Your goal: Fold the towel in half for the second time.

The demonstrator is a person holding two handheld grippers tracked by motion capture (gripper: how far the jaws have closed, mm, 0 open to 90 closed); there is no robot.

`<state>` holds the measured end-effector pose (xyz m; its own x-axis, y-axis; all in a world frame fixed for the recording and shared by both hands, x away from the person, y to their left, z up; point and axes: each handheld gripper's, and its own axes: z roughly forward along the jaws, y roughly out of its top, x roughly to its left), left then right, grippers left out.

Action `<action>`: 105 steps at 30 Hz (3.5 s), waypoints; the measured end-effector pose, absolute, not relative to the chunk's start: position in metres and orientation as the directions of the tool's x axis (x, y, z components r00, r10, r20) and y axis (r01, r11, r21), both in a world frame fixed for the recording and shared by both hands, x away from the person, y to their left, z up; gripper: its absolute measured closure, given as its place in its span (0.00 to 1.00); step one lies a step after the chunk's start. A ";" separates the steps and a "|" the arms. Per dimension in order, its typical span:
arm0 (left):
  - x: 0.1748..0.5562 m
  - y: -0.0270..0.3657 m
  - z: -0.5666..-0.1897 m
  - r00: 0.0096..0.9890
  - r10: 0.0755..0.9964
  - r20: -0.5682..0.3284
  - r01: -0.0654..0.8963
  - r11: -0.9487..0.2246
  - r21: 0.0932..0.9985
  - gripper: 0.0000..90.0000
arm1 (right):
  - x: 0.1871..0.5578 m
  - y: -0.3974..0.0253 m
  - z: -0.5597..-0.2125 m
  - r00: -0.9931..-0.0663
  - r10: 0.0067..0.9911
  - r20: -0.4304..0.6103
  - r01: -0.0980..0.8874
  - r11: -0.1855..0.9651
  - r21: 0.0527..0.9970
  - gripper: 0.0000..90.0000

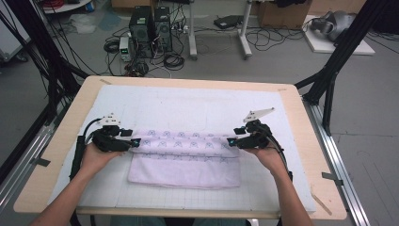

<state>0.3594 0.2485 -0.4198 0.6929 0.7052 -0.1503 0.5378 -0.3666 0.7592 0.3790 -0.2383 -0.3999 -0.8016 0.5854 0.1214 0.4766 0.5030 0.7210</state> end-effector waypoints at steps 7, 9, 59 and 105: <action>0.353 0.247 -0.415 0.743 0.654 -0.138 0.490 -0.392 0.779 0.92 | 0.378 -0.234 -0.406 -0.841 0.512 0.174 0.478 0.554 0.682 0.89; 0.346 0.248 -0.410 0.751 0.648 -0.126 0.469 -0.389 0.793 0.93 | 0.371 -0.233 -0.399 -0.853 0.495 0.167 0.457 0.553 0.697 0.91; 0.273 0.250 -0.424 0.801 0.598 -0.022 0.387 -0.490 0.781 0.97 | 0.279 -0.236 -0.421 -0.905 0.417 0.086 0.342 0.592 0.729 0.96; 0.365 0.236 -0.420 0.641 0.763 -0.075 0.488 -0.331 0.807 0.44 | 0.379 -0.244 -0.411 -0.794 0.604 0.059 0.445 0.514 0.733 0.45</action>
<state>0.3646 0.2360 -0.4202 0.6415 0.7635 -0.0747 0.4884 -0.3314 0.8072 0.3787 -0.2444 -0.4113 -0.7945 0.6045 0.0587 0.4451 0.5138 0.7334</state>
